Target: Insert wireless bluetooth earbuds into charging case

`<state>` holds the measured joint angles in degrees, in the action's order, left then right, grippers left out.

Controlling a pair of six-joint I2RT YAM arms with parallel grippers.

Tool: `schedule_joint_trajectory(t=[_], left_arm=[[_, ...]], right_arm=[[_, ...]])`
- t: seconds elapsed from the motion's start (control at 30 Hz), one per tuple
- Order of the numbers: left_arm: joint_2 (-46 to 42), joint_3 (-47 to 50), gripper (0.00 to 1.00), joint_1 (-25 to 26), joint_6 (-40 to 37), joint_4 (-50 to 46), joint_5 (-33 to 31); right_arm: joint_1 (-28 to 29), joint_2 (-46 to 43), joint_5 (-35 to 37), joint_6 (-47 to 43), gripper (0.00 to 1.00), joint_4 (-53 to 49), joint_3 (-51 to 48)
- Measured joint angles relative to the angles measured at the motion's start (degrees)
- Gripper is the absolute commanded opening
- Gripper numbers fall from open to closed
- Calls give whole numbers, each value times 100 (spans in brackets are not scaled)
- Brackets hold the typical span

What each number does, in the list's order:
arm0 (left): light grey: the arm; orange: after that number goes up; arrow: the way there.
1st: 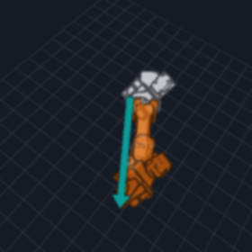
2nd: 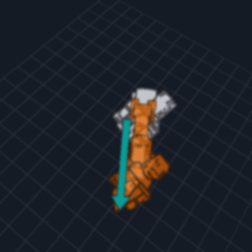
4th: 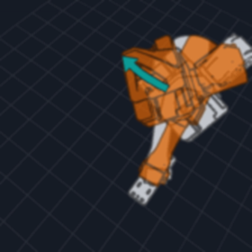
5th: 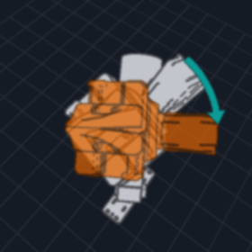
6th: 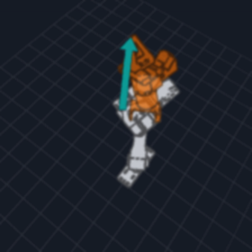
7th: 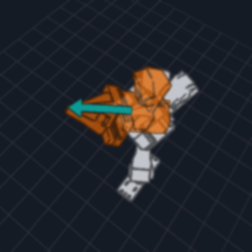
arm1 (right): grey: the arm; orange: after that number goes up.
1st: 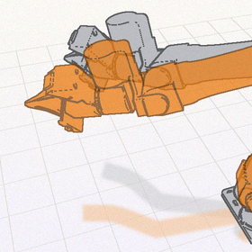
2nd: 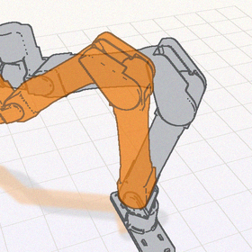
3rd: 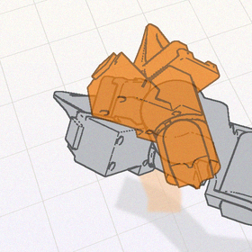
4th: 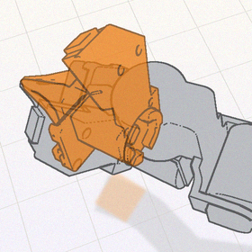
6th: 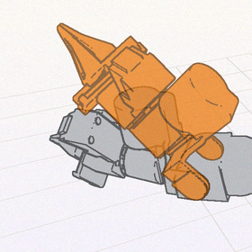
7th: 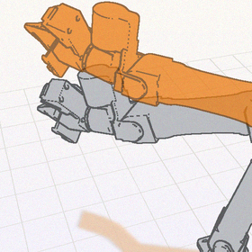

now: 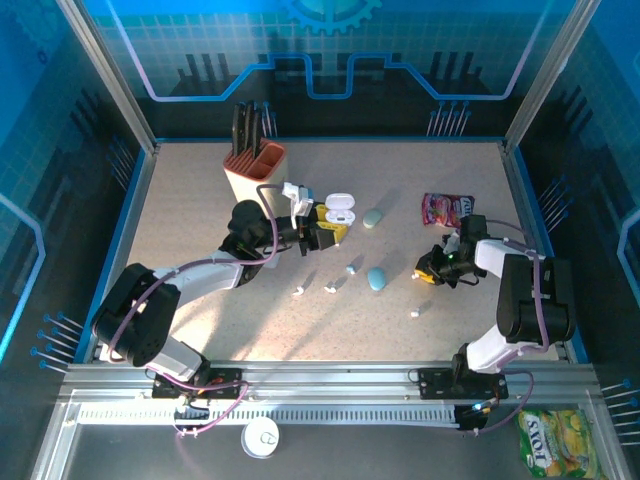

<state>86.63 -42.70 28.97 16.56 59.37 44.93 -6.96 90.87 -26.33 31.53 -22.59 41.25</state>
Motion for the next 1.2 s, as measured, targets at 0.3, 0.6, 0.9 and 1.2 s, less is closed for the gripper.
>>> schedule_joint_trajectory(t=[0.3, 0.6, 0.9, 1.2], left_arm=[[0, 0, 33, 0, 0, 0, 0], [0, 0, 33, 0, -2, 0, -2], [0, 0, 33, -66, -2, 4, 0], [76, 4, 33, -160, -2, 48, 0]], right_arm=[[28, 103, -26, 28, 22, -28, 83], [136, 74, 142, 0, 20, -186, 197], [866, -481, 1364, -358, 21, -1414, 1110], [1926, -387, 2815, -656, 22, -2667, 2131]])
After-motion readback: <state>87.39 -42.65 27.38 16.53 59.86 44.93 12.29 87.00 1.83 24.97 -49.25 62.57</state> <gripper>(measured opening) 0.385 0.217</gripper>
